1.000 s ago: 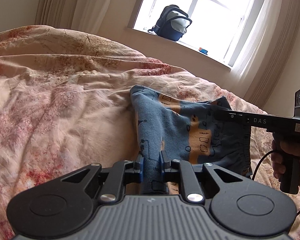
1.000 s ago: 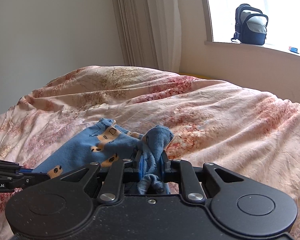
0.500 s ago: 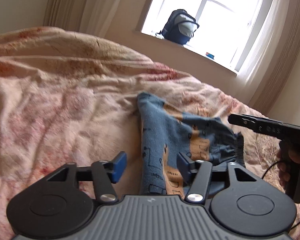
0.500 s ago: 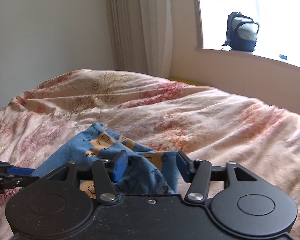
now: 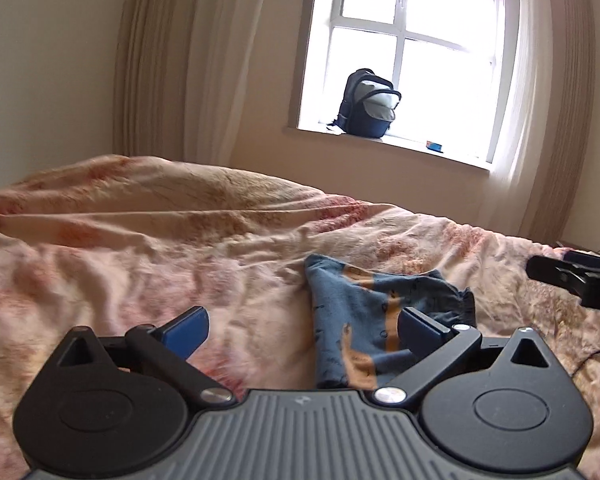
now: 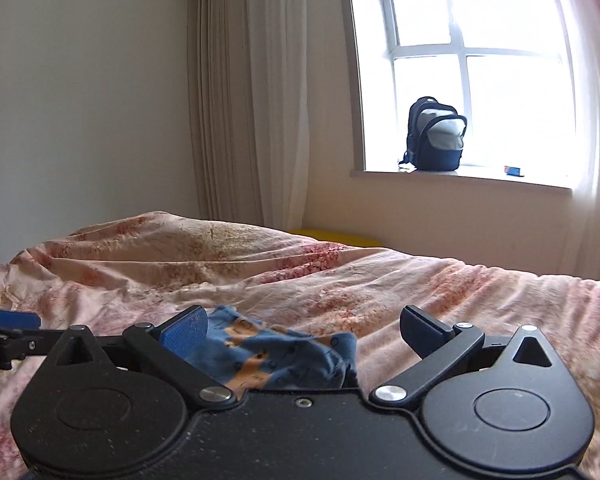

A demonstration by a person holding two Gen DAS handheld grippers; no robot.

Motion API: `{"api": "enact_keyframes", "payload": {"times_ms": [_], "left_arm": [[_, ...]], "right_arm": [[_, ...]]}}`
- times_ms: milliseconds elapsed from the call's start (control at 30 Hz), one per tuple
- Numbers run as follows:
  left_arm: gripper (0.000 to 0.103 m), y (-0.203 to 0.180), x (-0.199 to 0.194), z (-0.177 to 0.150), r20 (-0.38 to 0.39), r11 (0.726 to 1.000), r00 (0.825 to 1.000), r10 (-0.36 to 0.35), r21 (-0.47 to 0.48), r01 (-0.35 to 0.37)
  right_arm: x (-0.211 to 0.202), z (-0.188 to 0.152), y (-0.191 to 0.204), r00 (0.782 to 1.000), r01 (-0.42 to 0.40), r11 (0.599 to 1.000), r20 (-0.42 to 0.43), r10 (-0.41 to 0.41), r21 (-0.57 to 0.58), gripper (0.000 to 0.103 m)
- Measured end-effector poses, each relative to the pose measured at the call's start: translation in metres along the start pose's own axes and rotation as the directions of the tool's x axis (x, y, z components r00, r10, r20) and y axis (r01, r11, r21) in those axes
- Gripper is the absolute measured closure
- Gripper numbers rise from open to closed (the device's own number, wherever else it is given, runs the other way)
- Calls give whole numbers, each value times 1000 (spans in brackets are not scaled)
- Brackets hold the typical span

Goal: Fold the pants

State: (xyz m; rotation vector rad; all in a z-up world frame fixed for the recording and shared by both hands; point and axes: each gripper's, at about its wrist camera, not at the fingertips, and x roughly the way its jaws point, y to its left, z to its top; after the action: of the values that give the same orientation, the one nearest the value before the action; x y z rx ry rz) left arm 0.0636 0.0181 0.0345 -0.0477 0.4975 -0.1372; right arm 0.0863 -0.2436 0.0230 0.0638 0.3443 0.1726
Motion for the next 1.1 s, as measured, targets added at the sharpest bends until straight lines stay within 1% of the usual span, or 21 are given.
{"api": "enact_keyframes", "payload": {"times_ms": [167, 267, 433, 633, 800, 1000, 1100], "left_arm": [[0, 2, -25, -18, -8, 999, 999, 41, 14, -41], [0, 0, -30, -31, -28, 998, 998, 56, 35, -55], [0, -2, -32, -52, -32, 993, 995, 89, 75, -87], [0, -1, -24, -63, -61, 993, 994, 92, 82, -87], [0, -1, -18, -68, -74, 992, 993, 92, 91, -86], [0, 2, -13, -71, -103, 994, 991, 84, 76, -76], [0, 3, -9, -71, -138, 995, 987, 87, 67, -78]], "right_arm": [[-37, -19, 25, 1000, 19, 1000, 6, -19, -19, 1], [-53, -29, 39, 1000, 18, 999, 5, -17, -40, 1], [-68, -48, 57, 1000, 19, 996, 3, -18, -82, 1], [-69, -64, 62, 999, 27, 997, -22, -29, -71, 1], [-64, -67, 57, 999, 44, 998, -30, -45, -54, 1], [-60, -73, 55, 997, 49, 998, -51, -51, -46, 1], [-58, -74, 54, 997, 49, 998, -58, -52, -42, 1]]}}
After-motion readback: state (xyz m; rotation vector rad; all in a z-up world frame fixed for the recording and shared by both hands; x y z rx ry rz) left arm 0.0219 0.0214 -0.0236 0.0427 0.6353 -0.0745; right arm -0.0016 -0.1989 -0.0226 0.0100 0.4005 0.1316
